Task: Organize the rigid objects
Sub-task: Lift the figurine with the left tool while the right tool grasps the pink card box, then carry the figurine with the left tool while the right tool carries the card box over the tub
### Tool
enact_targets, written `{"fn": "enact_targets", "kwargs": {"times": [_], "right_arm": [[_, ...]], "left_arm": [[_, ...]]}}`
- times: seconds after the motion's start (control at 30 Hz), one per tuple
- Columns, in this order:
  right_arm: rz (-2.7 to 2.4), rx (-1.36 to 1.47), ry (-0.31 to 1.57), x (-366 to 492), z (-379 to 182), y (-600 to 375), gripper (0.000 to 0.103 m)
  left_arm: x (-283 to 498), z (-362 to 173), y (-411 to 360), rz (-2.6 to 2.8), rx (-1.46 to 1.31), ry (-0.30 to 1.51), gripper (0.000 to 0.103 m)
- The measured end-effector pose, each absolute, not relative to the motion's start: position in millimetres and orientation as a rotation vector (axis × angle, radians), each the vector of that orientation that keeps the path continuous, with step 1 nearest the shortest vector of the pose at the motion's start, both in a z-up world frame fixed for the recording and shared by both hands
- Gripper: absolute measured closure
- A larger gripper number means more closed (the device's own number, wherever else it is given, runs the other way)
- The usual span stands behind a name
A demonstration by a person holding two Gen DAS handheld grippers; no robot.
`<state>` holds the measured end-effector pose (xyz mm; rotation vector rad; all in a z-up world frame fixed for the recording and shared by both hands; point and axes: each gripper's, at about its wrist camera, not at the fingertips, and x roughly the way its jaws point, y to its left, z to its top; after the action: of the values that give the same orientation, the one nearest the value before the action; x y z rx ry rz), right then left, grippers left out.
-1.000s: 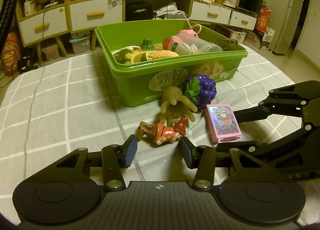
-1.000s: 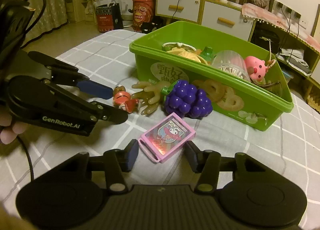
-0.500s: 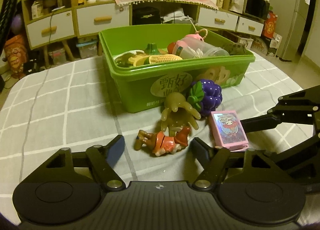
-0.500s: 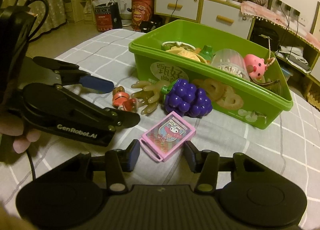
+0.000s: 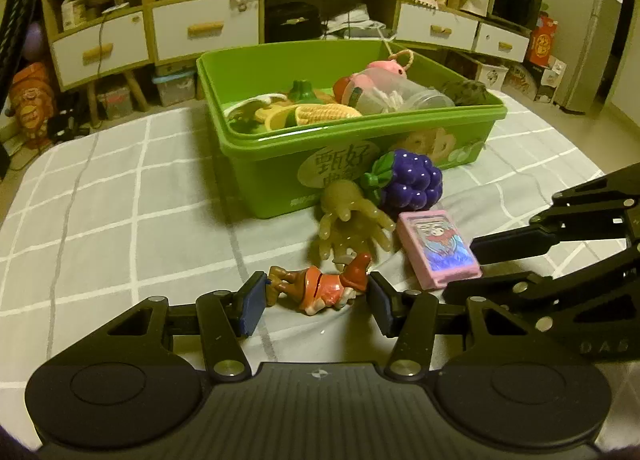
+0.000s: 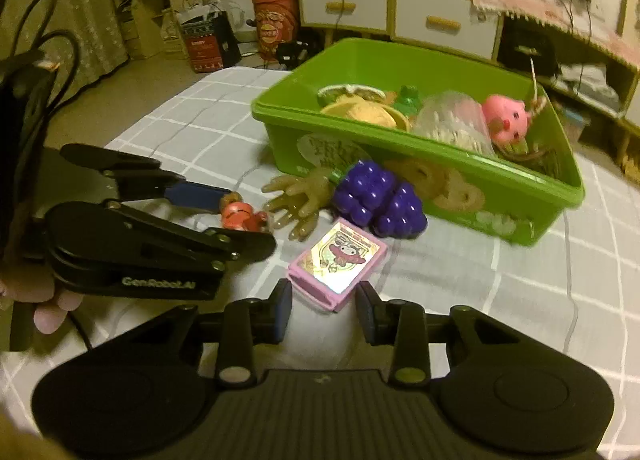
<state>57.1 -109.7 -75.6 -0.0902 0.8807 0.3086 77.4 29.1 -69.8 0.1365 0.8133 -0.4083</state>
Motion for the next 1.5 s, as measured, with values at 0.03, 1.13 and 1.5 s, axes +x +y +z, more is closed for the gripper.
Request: {"fn": "enact_targets", "kwargs": {"times": [0.03,1.13,1.5], "right_arm": [[0.297,-0.081,0.886,57.1,-76.2,-111.2,0.096],[0.122,0.382,0.961,73.8,-57.5,-147.2,0.092],[0.104,0.633,0.864,78.7,-20.1,-191.4,0.093]], "left_arm": [[77.6,-69.5,29.8,-0.403,0.136,0.82,0.044],[80.9,-53.3,49.9,-0.329,0.063,0.862,0.044],[88.6,-22.9,45.4,-0.331,0.07,0.811,0.044]]}}
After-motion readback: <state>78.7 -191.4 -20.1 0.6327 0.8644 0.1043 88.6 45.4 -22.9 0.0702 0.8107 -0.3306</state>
